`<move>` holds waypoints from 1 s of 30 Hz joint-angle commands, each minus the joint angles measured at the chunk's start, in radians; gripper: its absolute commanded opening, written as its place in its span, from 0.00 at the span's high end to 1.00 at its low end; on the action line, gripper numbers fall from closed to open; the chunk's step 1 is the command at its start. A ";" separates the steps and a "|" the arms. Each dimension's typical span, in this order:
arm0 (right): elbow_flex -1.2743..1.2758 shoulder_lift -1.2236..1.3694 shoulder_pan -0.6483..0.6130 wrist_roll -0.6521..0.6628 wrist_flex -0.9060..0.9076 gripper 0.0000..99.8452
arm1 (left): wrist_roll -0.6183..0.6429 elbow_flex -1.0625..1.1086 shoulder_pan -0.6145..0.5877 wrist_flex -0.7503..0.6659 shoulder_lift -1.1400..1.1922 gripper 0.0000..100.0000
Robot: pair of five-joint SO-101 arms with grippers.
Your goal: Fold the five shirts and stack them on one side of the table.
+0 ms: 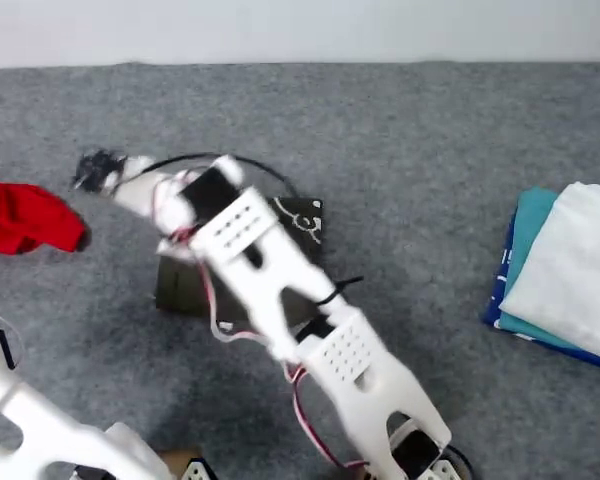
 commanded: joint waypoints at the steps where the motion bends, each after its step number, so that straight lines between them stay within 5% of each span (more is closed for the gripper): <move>1: 0.012 -0.007 0.140 0.015 0.038 0.99 | 0.009 0.002 0.002 -0.015 -0.020 0.99; 9: 0.161 0.097 0.254 0.086 -0.016 0.99 | 0.011 0.041 0.009 -0.025 -0.020 0.99; 23: -0.071 0.062 -0.125 0.017 0.042 0.99 | 0.011 0.071 0.002 -0.023 -0.021 0.99; 30: -0.077 0.019 0.013 0.021 0.039 0.99 | 0.011 0.071 0.003 -0.025 -0.021 0.99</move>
